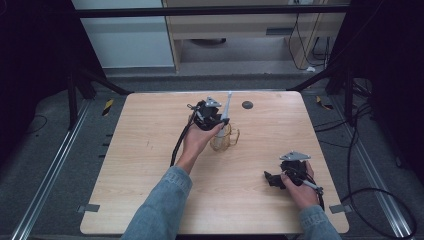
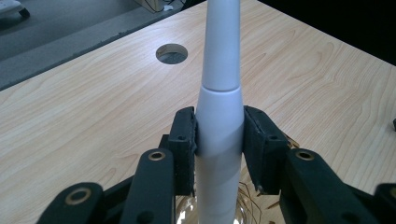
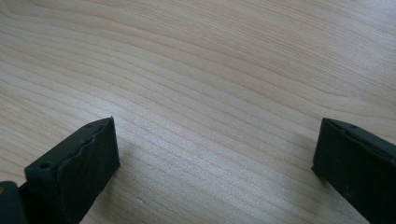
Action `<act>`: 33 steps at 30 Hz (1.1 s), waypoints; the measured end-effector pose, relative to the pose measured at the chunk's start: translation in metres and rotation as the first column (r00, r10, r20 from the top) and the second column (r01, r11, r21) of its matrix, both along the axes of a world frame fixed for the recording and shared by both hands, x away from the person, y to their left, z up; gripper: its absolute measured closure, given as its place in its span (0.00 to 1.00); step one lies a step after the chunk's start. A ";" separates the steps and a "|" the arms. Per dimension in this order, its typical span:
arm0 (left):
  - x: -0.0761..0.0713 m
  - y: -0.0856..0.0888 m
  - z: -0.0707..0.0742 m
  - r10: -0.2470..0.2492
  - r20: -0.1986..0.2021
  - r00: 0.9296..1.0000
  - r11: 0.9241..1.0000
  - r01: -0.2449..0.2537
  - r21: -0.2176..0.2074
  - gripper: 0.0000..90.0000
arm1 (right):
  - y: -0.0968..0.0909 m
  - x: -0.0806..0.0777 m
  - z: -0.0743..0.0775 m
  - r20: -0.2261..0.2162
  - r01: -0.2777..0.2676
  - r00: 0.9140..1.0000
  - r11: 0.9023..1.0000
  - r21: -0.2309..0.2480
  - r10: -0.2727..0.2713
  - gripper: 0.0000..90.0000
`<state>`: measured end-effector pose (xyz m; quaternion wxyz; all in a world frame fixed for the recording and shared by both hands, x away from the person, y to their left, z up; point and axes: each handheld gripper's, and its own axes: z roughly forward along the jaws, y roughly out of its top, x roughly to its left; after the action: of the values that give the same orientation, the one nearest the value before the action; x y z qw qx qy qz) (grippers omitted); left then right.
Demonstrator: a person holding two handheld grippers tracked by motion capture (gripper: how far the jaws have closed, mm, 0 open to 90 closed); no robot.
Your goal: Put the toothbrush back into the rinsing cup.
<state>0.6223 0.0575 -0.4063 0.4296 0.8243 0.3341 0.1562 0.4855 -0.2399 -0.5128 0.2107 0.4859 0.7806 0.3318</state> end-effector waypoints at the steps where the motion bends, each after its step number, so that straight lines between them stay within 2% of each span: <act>1: 0.000 0.000 0.000 0.001 -0.002 1.000 1.000 -0.001 -0.004 0.73 | 0.000 0.000 0.000 0.000 0.000 1.000 1.000 0.000 0.000 0.00; 10: 0.000 0.002 0.004 0.008 0.010 1.000 1.000 -0.008 -0.012 0.71 | 0.000 0.000 0.000 0.000 0.000 1.000 1.000 0.000 0.000 0.00; 14: -0.001 0.000 0.007 0.002 0.023 1.000 1.000 -0.002 0.001 0.69 | 0.000 0.000 0.000 -0.002 0.001 1.000 1.000 -0.001 -0.001 0.00; 18: -0.002 0.000 0.010 0.007 0.026 1.000 1.000 -0.006 -0.005 0.66 | 0.000 0.000 0.000 -0.002 0.001 1.000 1.000 0.000 -0.001 0.00; 20: -0.002 -0.001 0.011 0.004 0.032 0.999 1.000 -0.004 0.007 0.64 | 0.000 0.000 0.000 -0.002 0.001 1.000 1.000 0.000 -0.001 0.00; 25: -0.005 0.000 0.014 0.010 0.048 0.999 1.000 -0.011 0.020 0.58 | 0.000 0.000 0.000 -0.001 0.002 1.000 1.000 -0.001 -0.002 0.00; 28: -0.008 0.000 0.016 0.007 0.064 0.998 0.999 -0.010 0.043 0.51 | 0.000 0.000 0.000 -0.001 0.001 1.000 1.000 0.001 -0.001 0.00; 32: -0.012 0.000 0.019 -0.002 0.065 0.998 0.999 0.000 0.036 0.47 | 0.000 0.000 0.000 -0.002 0.001 1.000 1.000 0.000 -0.001 0.00; 33: -0.013 0.000 0.019 -0.004 0.064 0.998 0.999 0.001 0.040 0.43 | 0.000 0.000 0.000 -0.002 0.001 1.000 1.000 0.000 -0.001 0.00</act>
<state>0.6094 0.0574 -0.3868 0.4237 0.8277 0.3160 0.1887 0.4853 -0.2398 -0.5127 0.2103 0.4866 0.7806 0.3311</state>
